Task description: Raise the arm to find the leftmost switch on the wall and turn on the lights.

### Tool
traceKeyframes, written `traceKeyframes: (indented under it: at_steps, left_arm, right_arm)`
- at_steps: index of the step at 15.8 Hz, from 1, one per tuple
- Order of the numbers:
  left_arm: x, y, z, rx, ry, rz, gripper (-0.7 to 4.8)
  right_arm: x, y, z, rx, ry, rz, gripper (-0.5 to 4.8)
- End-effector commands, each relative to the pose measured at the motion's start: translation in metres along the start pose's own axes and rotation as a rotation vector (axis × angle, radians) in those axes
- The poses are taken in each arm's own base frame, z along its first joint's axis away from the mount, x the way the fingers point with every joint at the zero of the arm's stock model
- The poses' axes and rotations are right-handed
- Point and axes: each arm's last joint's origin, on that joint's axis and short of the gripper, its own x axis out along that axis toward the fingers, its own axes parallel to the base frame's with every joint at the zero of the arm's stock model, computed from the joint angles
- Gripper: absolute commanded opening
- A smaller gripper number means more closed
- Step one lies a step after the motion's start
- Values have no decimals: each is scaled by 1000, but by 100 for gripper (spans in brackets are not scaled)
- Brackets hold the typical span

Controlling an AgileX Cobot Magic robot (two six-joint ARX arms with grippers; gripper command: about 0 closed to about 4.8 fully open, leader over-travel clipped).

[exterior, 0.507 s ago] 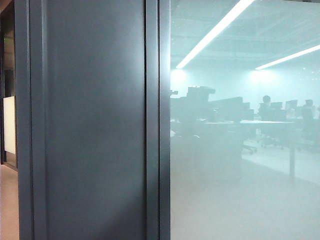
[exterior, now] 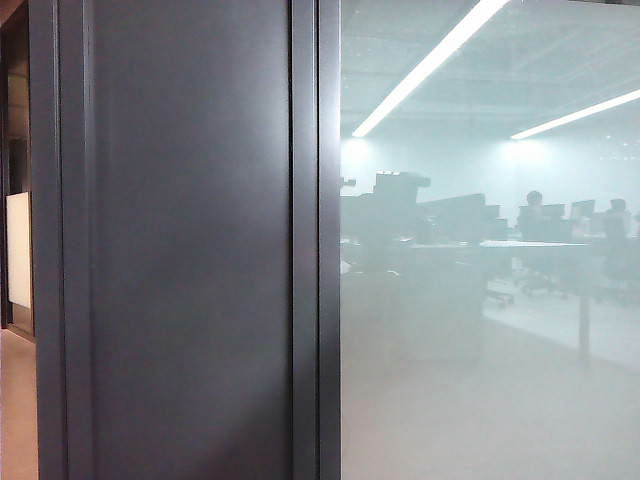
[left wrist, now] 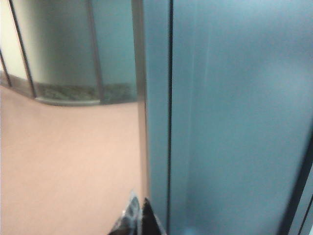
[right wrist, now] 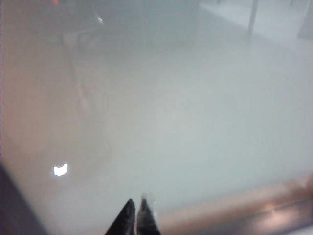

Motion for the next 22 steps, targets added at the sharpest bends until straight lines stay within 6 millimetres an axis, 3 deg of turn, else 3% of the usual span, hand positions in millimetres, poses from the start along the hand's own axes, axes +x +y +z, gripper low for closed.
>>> traceKeyframes:
  at_steps: [1,6,9,12,18,22]
  left_arm:
    - [-3,1,23,-58,-222,0,-5]
    - [-20,0,85,-46,-346,-60,-6]
    - [-32,0,132,-41,-317,-91,-6]
    - [-37,1,182,-29,-387,-91,-5]
    - [-8,-1,246,-11,-361,-235,-5]
    - [17,-1,299,-2,-407,-328,-5]
  right_arm:
    - [-5,2,29,67,-262,38,22]
    - [-35,4,89,123,-461,67,22]
    - [-44,6,120,110,-384,57,22]
    - [-50,11,172,101,-427,115,22]
    - [-49,22,286,44,-420,216,22]
    - [-47,28,333,15,-482,283,22]
